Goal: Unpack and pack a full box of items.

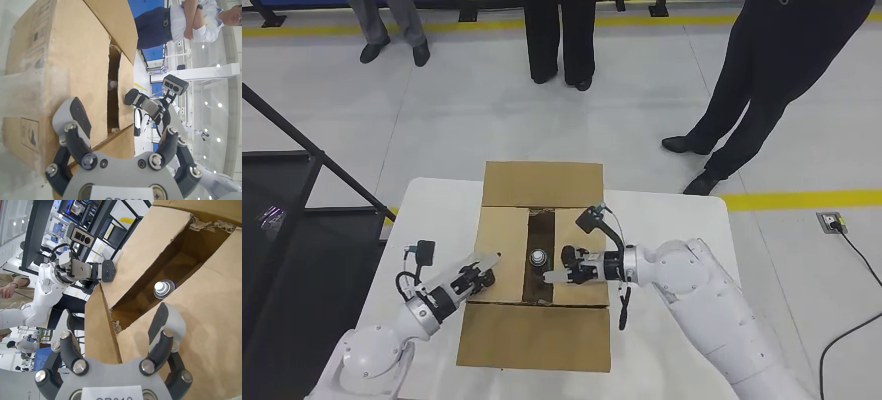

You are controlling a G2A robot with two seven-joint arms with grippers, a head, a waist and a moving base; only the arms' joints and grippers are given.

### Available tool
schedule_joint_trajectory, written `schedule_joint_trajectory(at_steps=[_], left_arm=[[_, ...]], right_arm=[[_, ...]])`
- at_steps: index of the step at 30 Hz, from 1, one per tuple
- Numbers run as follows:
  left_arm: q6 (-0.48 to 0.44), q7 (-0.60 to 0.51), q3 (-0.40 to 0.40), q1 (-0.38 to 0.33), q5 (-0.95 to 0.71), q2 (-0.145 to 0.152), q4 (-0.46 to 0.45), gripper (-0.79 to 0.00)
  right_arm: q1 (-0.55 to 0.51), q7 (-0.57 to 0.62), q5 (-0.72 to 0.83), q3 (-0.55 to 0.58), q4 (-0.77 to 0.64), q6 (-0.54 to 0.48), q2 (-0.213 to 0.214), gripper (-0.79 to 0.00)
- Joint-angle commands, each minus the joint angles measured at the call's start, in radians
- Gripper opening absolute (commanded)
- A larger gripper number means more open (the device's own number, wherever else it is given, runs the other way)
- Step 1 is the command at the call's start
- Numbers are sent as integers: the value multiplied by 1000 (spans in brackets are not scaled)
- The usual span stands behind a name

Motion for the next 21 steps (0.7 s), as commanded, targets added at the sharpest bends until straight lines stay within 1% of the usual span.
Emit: schedule_joint_trajectory(at_steps=[1, 5, 7, 10, 13, 15, 18, 21], left_arm=[[2, 2, 2, -2, 0, 0, 2, 0], [-1, 8, 0, -3, -4, 0, -1, 0], [-9, 19, -15, 2, -18, 1, -13, 0], [-15, 18, -65, 22, -54, 5, -41, 0], [-14, -11, -144, 56, -107, 13, -63, 0], [-13, -53, -201, 86, -134, 19, -69, 0], [2, -164, -284, 135, -188, 31, -57, 0], [24, -321, -350, 181, -247, 43, -34, 0]], right_arm=[[-2, -3, -1, 0, -2, -3, 1, 0], [-5, -3, -2, -2, -7, -5, 4, 0], [-7, -10, 1, 2, -14, -15, 6, 0], [-15, -35, -12, 20, -44, -43, 12, 0], [-34, -73, -41, 49, -84, -59, 22, 0], [-48, -88, -61, 68, -110, -56, 29, 0], [-49, -85, -78, 73, -118, -44, 32, 0], [-49, -85, -78, 73, -118, -44, 32, 0]])
